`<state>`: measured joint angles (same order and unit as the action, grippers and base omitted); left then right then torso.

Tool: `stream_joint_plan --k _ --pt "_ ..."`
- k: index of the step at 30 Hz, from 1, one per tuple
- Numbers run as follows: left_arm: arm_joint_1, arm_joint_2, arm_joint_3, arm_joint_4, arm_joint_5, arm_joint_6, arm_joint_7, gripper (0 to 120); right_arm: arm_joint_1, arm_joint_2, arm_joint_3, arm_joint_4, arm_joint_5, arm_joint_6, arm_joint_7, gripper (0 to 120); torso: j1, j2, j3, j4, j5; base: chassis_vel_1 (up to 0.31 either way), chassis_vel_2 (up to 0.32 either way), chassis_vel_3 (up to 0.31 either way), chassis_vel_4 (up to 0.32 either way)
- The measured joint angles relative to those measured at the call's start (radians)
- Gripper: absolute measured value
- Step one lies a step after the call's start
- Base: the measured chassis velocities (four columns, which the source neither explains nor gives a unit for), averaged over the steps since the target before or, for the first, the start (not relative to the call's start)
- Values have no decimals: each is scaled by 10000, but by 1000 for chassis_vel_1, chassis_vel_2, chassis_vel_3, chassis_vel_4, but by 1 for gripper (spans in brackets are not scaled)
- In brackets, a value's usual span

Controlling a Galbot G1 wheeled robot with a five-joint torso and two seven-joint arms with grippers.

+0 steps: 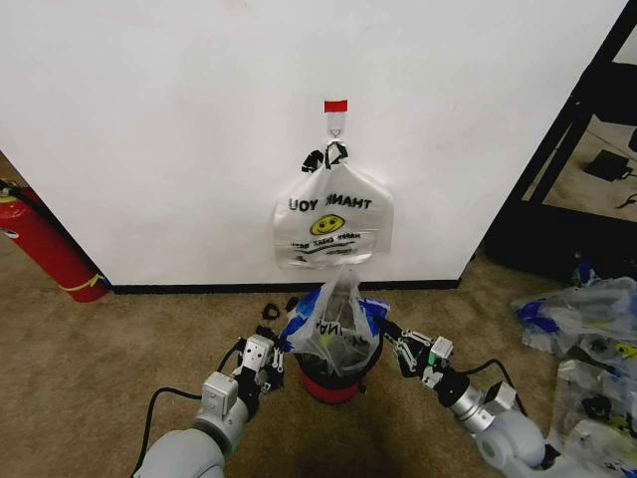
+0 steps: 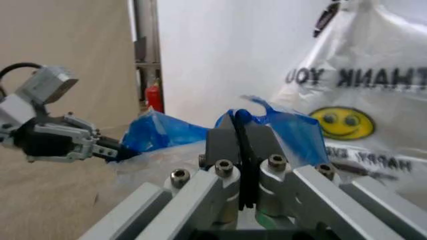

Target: Pick up the garbage bag from the wall and place it over the trash bin.

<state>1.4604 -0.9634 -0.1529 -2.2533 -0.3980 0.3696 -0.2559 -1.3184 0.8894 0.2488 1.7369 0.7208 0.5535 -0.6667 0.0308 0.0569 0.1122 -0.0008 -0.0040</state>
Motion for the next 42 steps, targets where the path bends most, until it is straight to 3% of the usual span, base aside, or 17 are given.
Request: stream_joint_plan --k 8,18,28,42 --pt "-64 -98 118 674 273 28 31 0 293 465 -415 -1369 -1092 569 49 0 0 0 1 -1 0 0 0 0 0" --pt "804 712 -303 -101 1064 -16 -94 0 -1334 165 -378 -1009 106 1226 45 0 0 0 -1 -5 -1 0 0 0 0" --pt "757 265 261 1102 1658 -156 -189 0 -1809 425 -255 -2499 174 2658 203 0 0 0 -1 -2 -1 0 0 0 0" --pt "180 -258 863 2135 1991 -159 -172 0 -337 1478 -555 -4940 133 2753 84 0 0 0 0 -2 -2 0 0 0 0"
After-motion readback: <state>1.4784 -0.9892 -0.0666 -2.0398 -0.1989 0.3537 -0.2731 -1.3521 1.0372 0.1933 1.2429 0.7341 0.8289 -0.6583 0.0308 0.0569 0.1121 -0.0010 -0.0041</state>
